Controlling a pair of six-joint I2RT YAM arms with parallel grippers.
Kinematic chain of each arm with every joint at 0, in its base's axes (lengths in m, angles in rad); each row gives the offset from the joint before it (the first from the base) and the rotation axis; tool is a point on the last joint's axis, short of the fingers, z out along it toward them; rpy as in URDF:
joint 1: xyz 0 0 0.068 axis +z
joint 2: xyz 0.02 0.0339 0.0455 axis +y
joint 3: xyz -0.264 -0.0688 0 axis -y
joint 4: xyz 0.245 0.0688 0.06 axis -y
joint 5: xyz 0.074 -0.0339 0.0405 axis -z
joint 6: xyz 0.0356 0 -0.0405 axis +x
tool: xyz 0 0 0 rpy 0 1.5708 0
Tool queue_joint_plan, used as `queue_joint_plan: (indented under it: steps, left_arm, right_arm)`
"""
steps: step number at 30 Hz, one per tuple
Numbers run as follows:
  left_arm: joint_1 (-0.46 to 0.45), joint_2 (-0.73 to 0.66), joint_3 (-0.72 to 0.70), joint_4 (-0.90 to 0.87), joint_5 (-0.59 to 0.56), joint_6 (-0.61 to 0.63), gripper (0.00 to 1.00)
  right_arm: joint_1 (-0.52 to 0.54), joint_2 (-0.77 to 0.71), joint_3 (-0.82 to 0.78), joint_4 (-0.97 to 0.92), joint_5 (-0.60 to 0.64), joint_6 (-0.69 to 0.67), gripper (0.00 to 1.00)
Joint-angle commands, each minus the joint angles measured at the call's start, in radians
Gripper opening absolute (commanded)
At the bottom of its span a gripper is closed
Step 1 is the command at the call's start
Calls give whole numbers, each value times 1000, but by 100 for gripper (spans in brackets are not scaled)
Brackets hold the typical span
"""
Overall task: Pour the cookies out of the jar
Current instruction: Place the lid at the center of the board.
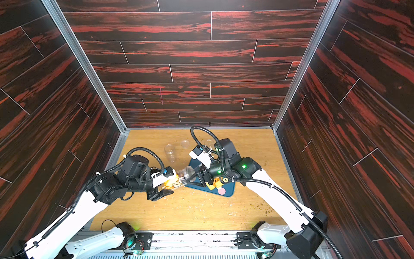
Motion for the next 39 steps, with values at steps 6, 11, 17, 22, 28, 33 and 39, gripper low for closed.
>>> queue_joint_plan:
  steps: [6,11,17,22,28,33,39]
  left_arm:
    - [3,-19,-14,3,18,10,31]
    - [3,-83,-60,52,-25,-46,31]
    - [3,-183,-128,162,-98,-122,32]
    - [3,-208,-142,180,-123,-147,32]
    - [3,-295,-190,261,-201,-239,32]
    - [3,-339,-196,253,-231,-280,33]
    - [3,-384,-209,229,-259,-306,33]
  right_arm:
    - [-42,-29,20,-4,72,-30,68]
    - [-144,-146,-27,-33,223,161,67]
    - [-145,-174,-100,-235,311,372,66]
    - [-123,-220,-289,-200,284,572,64]
    - [64,-129,-393,-171,423,603,64]
    - [236,88,-399,-119,519,595,65]
    - [322,331,-358,-54,595,597,65]
